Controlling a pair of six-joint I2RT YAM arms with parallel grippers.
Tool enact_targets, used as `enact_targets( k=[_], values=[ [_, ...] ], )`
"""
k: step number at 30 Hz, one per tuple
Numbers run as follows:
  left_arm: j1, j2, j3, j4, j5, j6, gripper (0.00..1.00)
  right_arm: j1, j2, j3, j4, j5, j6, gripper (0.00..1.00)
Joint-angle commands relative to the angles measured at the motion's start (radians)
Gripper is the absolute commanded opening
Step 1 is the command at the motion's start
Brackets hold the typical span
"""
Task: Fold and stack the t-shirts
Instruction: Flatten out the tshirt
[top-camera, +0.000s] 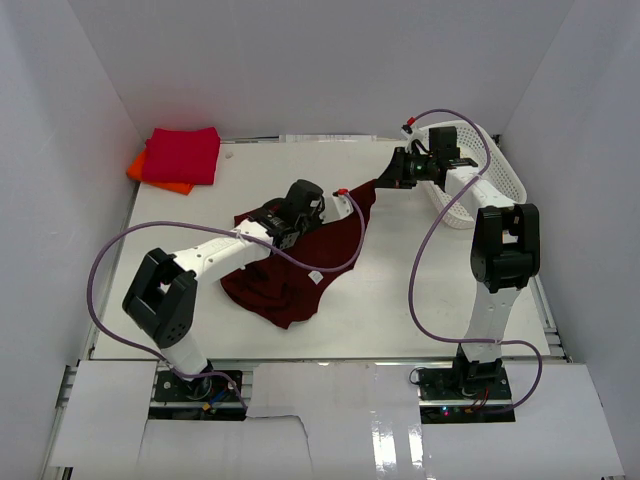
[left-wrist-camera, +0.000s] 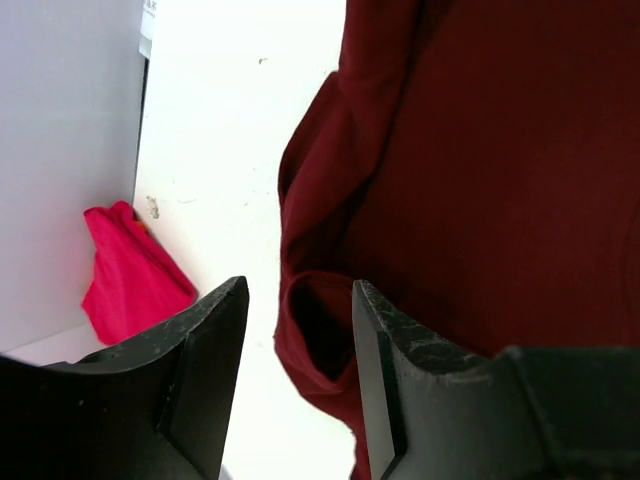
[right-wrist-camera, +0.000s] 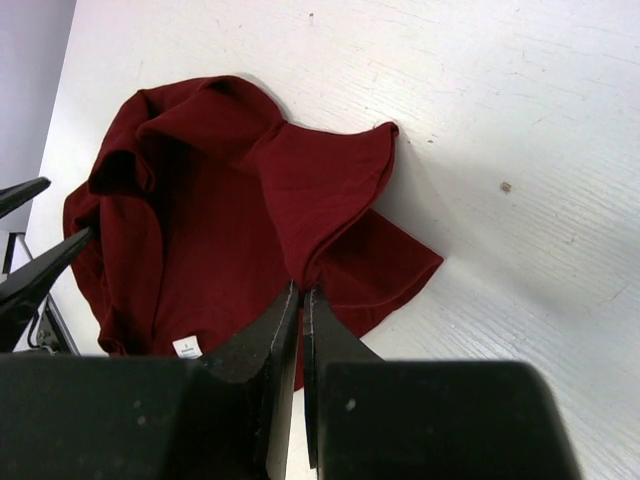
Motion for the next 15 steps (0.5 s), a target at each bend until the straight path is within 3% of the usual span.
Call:
enact_targets(
  k=[1,15],
  values=[
    [0.005,0.013,-0.003,0.011,-0.058,0.090,0.56,-0.004,0.007,0.039,-0.002,-0.029,0.008,0.08],
    [0.037,0.086,-0.029,0.068,-0.110,0.096,0.58,-0.004,0.013,0.021,-0.007,-0.022,-0.008,0.08]
  ],
)
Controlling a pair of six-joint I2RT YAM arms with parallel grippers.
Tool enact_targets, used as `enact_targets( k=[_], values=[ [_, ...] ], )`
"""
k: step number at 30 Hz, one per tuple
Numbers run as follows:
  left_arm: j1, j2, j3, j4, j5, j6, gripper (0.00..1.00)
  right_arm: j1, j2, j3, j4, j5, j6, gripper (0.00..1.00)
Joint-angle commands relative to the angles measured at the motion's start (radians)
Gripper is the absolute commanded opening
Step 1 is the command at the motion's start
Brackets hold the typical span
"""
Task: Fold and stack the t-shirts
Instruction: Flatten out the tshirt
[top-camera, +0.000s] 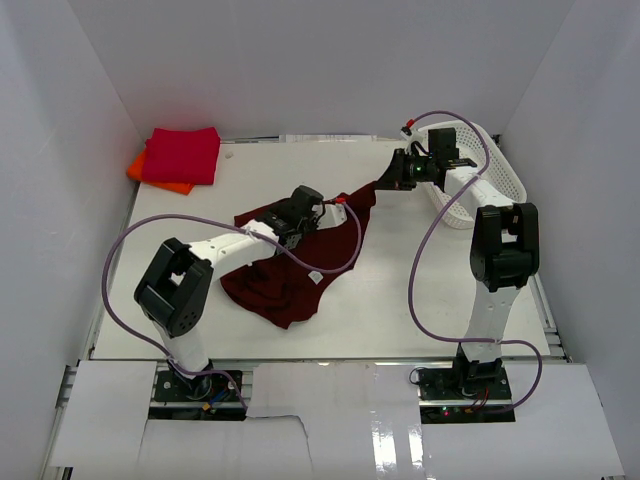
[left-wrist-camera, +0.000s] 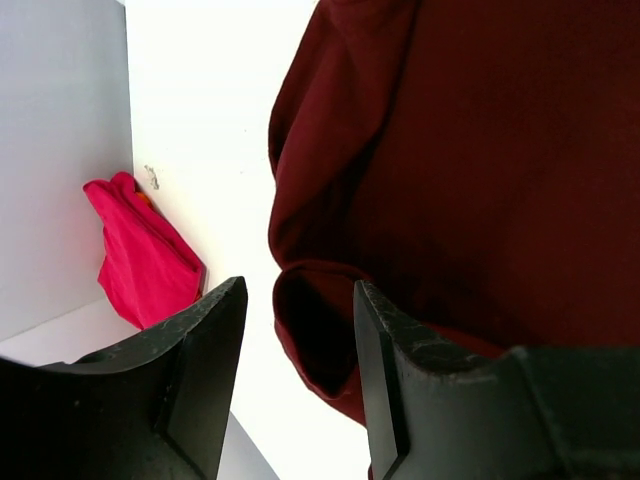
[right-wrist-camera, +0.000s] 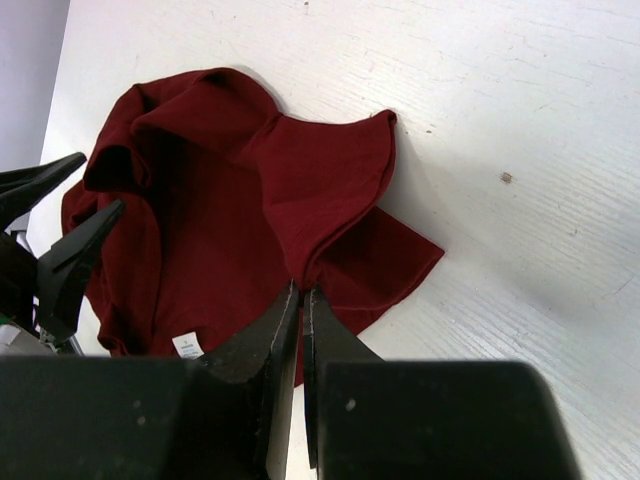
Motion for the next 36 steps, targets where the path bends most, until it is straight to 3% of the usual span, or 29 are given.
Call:
enact_targets(
  k=[1,9,15,25,27,28,30,31,36],
  values=[
    [0.018,0.003,0.006,0.035,-0.034,-0.011,0.58,-0.004,0.005,0.021,0.007,-0.020,-0.007,0.08],
    [0.048,0.000,0.007,0.023,-0.062,-0.026,0.58,-0.006,0.017,0.039,-0.008,-0.020,-0.007,0.08],
    [0.064,0.083,0.095,-0.072,-0.076,-0.083,0.49,-0.004,0.032,0.054,-0.016,-0.025,-0.005,0.08],
    [0.078,0.062,0.055,-0.036,-0.071,-0.084,0.50,-0.004,0.040,0.044,-0.013,-0.028,-0.011,0.08],
    [0.086,0.066,0.049,-0.017,-0.083,-0.083,0.42,-0.004,0.040,0.044,-0.013,-0.030,-0.011,0.08],
    [0.087,0.068,0.046,-0.007,-0.092,-0.083,0.26,-0.004,0.043,0.044,-0.013,-0.028,-0.011,0.08],
    [0.092,0.072,0.053,0.001,-0.106,-0.084,0.05,-0.004,0.045,0.045,-0.013,-0.028,-0.011,0.08],
    [0.095,0.074,0.058,0.009,-0.116,-0.098,0.00,-0.004,0.045,0.044,-0.013,-0.027,-0.011,0.08],
    [0.150,0.002,0.102,-0.045,0.042,-0.233,0.00,-0.004,0.048,0.045,-0.013,-0.024,-0.011,0.08]
  ],
)
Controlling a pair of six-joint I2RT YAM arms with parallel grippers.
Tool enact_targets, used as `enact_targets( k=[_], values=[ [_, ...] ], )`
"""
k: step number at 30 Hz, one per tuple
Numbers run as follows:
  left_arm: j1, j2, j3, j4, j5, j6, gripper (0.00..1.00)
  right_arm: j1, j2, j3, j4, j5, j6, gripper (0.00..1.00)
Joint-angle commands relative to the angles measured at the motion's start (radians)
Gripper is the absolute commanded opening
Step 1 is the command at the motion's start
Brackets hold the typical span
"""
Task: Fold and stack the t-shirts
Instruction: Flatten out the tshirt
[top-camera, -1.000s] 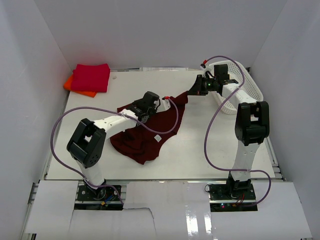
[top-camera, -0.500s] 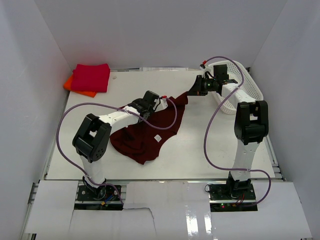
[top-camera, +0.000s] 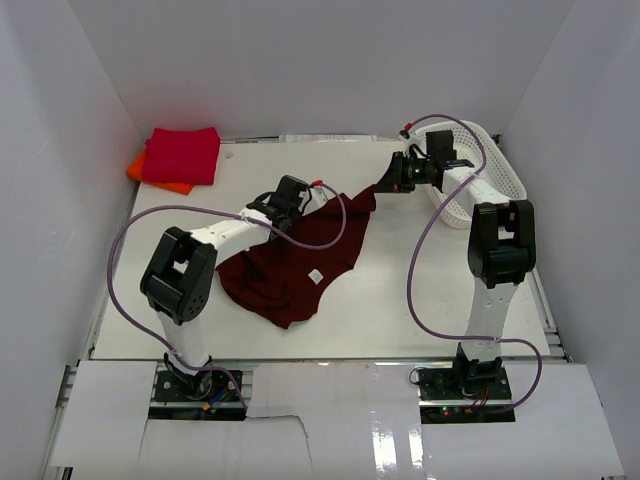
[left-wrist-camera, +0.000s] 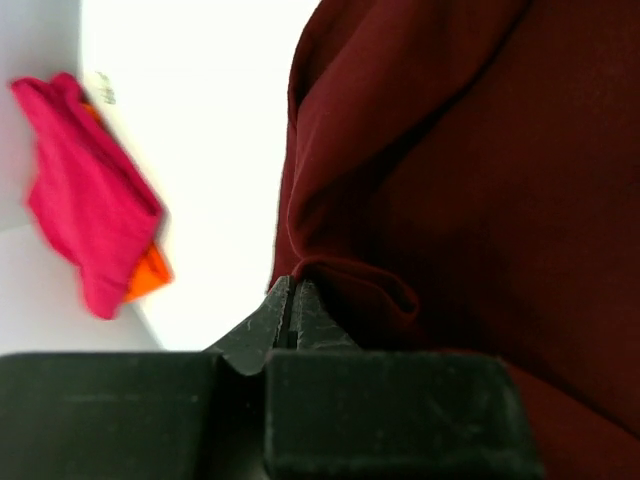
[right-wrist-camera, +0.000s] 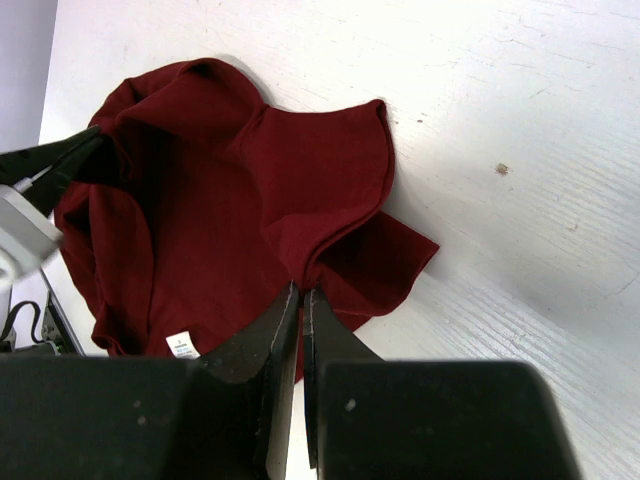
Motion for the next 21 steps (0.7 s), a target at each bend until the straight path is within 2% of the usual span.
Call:
enact_targets(
  k=[1,6,7,8,10,13,17,20,21],
  values=[
    [0.072,-0.105,0.055,-0.025,0.126,-0.152,0.00,-0.004,0.008,0.032,-0.003,-0.018,-0.011,0.08],
    [0.168,-0.162,0.087,-0.067,0.310,-0.316,0.00,-0.004,0.011,0.038,-0.001,-0.011,-0.003,0.08],
    [0.217,-0.159,0.113,-0.086,0.352,-0.350,0.00,-0.004,0.013,0.041,-0.001,-0.007,0.002,0.08],
    [0.242,-0.158,0.125,-0.113,0.388,-0.428,0.00,-0.004,0.011,0.041,-0.001,-0.007,0.002,0.08],
    [0.321,-0.136,0.151,-0.143,0.520,-0.497,0.00,-0.004,0.008,0.041,-0.001,0.005,0.005,0.08],
    [0.418,-0.080,0.157,-0.160,0.641,-0.623,0.00,-0.004,0.005,0.044,-0.010,0.023,0.000,0.08],
    [0.490,-0.026,0.144,-0.179,0.700,-0.714,0.00,-0.004,0.005,0.056,-0.027,0.035,-0.006,0.08],
    [0.578,0.025,0.121,-0.199,0.815,-0.824,0.00,-0.004,0.005,0.064,-0.036,0.042,-0.012,0.08],
    [0.649,0.036,0.112,-0.203,0.846,-0.847,0.00,-0.003,0.005,0.066,-0.036,0.042,-0.014,0.08]
  ],
)
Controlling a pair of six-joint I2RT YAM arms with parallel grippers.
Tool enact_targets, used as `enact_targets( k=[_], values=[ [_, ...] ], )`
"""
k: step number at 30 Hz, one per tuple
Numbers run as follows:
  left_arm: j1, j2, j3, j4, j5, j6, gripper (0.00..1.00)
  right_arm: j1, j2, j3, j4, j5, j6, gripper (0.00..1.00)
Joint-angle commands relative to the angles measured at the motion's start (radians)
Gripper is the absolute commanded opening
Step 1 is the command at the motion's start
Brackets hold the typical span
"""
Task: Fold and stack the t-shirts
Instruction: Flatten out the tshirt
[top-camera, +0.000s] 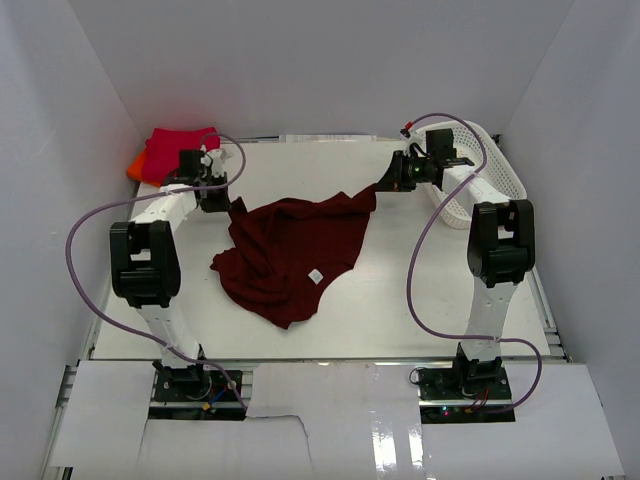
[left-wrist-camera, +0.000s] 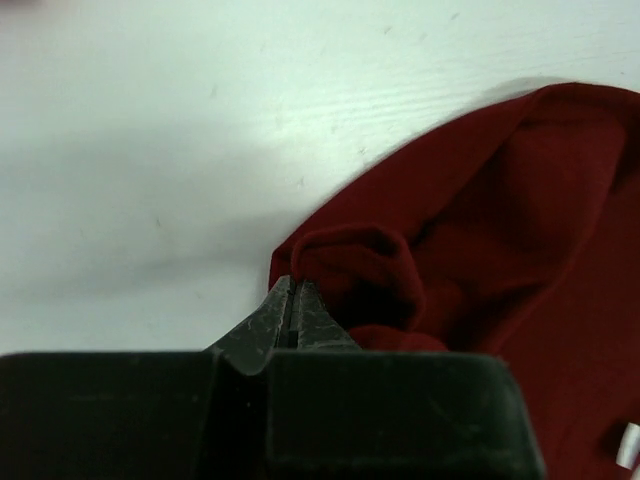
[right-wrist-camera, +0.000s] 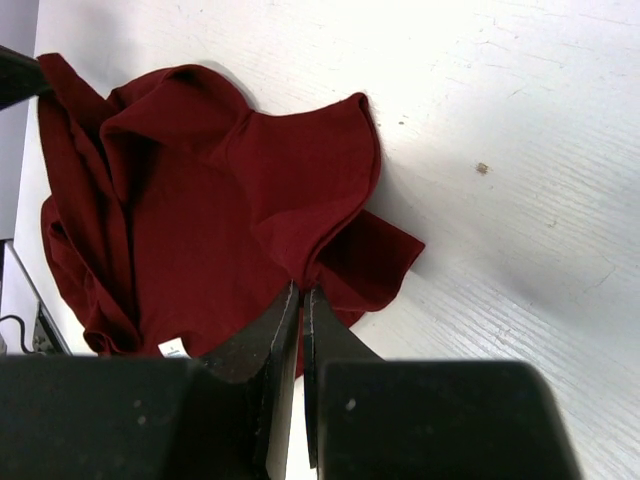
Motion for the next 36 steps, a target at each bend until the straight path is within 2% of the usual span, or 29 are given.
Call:
enact_targets(
  k=[1,7,9,12,20,24,28,30,36],
  values=[
    [0.123,0.037,-0.033,-0.050,0.207,-0.187,0.00,-0.004,-0.002,0.047,-0.015,0.006,-0.014,0.08],
    [0.325,0.041,-0.189,0.053,0.460,-0.321,0.00,-0.004,0.006,0.053,-0.015,0.003,-0.012,0.08],
    [0.364,0.031,-0.220,0.112,0.567,-0.374,0.00,-0.004,0.010,0.053,-0.015,0.003,-0.012,0.08],
    [0.382,0.031,-0.228,0.136,0.618,-0.391,0.00,-0.004,0.018,0.054,-0.013,-0.003,-0.012,0.08],
    [0.418,-0.023,-0.227,0.160,0.632,-0.430,0.00,-0.007,0.007,0.048,-0.044,0.044,-0.031,0.08],
    [0.428,-0.044,-0.188,0.166,0.671,-0.465,0.00,-0.007,-0.051,0.037,-0.029,0.084,-0.047,0.08],
    [0.427,-0.093,-0.127,0.171,0.691,-0.515,0.00,-0.003,-0.069,0.187,-0.169,0.115,-0.076,0.08],
    [0.427,-0.139,-0.083,0.163,0.691,-0.519,0.00,0.002,-0.089,0.253,-0.208,0.165,-0.089,0.08],
    [0.392,-0.335,-0.059,0.154,0.622,-0.488,0.00,0.053,-0.282,0.209,-0.213,0.286,-0.167,0.08]
  ],
)
